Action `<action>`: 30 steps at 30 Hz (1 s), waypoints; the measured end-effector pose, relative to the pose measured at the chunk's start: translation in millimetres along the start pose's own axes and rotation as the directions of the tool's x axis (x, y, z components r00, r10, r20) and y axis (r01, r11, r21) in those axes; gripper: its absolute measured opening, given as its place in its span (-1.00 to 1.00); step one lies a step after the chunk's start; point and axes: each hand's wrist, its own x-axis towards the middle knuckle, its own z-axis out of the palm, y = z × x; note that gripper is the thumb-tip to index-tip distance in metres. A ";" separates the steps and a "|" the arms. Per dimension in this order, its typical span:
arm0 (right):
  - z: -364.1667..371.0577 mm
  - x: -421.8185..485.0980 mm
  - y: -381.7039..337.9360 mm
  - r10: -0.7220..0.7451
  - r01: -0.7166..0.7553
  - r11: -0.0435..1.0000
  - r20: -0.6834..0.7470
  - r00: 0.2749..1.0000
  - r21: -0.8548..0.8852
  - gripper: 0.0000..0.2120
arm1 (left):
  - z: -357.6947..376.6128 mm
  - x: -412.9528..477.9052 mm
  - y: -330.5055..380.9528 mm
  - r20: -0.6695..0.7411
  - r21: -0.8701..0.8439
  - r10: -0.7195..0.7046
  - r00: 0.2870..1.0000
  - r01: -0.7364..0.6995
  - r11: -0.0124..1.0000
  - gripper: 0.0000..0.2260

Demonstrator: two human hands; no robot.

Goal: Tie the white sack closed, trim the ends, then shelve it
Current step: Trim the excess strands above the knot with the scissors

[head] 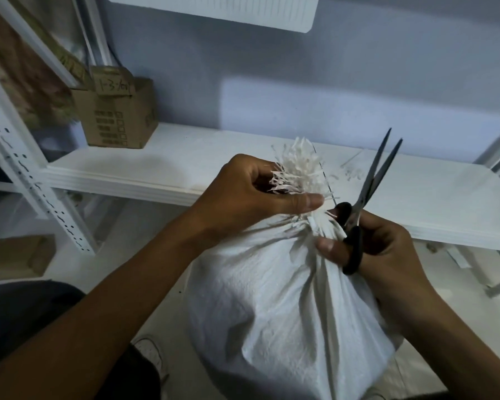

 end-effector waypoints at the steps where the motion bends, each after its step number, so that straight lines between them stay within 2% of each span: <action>1: 0.5 -0.1 -0.4 0.011 -0.011 1.000 -0.004 1.000 0.000 -0.67 | 0.2 -0.9 0.1 0.019 -0.035 -0.004 1.000 0.005 0.999 -0.84; 3: -0.3 -0.6 -1.0 0.024 -0.024 1.000 -0.014 1.000 0.012 -0.70 | 0.1 -0.9 1.1 0.047 -0.068 -0.011 0.999 0.014 0.998 -0.90; 5: -1.6 -0.6 -1.7 0.033 -0.032 0.999 -0.016 0.999 0.023 -0.74 | -4.3 0.4 2.6 0.106 -0.063 -0.023 0.994 0.029 0.998 -0.89; 8: -4.7 -0.4 -0.8 0.049 -0.048 0.998 -0.014 0.999 0.050 -0.73 | -15.0 3.0 5.7 0.303 0.068 -0.068 0.951 0.049 0.996 -0.61; 10: -7.3 -0.2 -0.7 0.056 -0.056 0.996 -0.009 0.998 0.070 -0.75 | -16.5 3.5 4.4 0.367 0.216 -0.104 0.925 0.024 0.976 -0.43; 12: -8.1 0.3 -0.2 0.061 -0.062 0.996 0.017 0.998 0.064 -0.72 | -12.9 4.2 1.8 0.344 0.318 -0.110 0.932 -0.005 0.948 -0.42; 16: -6.4 0.0 1.0 0.056 -0.056 0.995 0.010 0.998 0.082 -0.65 | -10.0 3.8 -1.9 0.290 0.358 -0.045 0.956 -0.065 0.932 -0.57; 19: -6.2 0.5 0.8 0.079 -0.079 0.991 0.011 0.997 0.110 -0.73 | -8.9 2.2 -3.6 0.224 0.283 0.043 0.974 -0.107 0.953 -0.72; 23: -5.9 1.1 3.4 0.098 -0.100 0.989 0.021 0.995 0.110 -0.64 | -4.7 -1.2 0.2 0.183 0.159 0.072 0.981 -0.102 0.982 -0.86; 28: -8.7 -1.1 8.4 0.115 -0.117 0.991 0.024 0.993 0.060 -0.40 | 6.3 -2.6 -3.9 0.098 0.142 0.061 0.993 -0.075 0.987 -0.81; 30: -5.6 -3.2 4.9 0.099 -0.098 0.995 0.041 0.994 -0.013 -0.45 | 8.0 -3.7 -4.7 0.064 0.110 0.041 0.997 -0.048 0.993 -0.84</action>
